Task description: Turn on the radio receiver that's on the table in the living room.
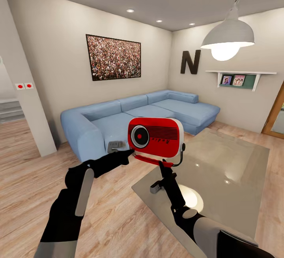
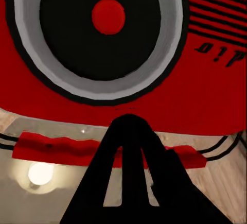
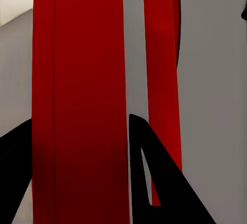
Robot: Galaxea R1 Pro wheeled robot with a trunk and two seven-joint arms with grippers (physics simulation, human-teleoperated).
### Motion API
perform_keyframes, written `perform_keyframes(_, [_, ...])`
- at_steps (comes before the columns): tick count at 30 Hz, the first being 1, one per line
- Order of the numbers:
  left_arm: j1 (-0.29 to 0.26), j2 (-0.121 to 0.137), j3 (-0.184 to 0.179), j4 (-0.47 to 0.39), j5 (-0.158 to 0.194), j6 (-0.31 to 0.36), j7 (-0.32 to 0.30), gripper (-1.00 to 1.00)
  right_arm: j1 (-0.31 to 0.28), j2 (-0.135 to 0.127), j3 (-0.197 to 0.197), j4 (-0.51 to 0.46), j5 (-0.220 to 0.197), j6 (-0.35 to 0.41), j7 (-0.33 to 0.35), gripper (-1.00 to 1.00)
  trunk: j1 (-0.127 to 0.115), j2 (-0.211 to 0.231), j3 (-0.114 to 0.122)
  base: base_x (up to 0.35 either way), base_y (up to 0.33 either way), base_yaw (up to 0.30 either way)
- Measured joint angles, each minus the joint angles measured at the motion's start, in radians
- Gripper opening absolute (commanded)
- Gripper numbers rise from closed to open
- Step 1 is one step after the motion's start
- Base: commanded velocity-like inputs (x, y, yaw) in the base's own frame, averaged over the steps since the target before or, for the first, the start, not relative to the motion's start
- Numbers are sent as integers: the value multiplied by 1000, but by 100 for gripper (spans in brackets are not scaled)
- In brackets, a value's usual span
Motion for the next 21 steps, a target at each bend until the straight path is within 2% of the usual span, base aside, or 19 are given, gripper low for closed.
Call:
perform_keyframes(5, [-28,0,1,0,21,-1,4,-100,0,0,-2,3,1,1,0,-100,0,0,0,0,0,0])
perform_keyframes(13, [-66,0,6,3,11,-1,16,-100,0,0,-2,5,2,0,0,-100,0,0,0,0,0,0])
perform_keyframes(21, [-114,0,8,46,10,0,181,-100,0,0,-2,4,3,-1,0,-100,0,0,0,0,0,0])
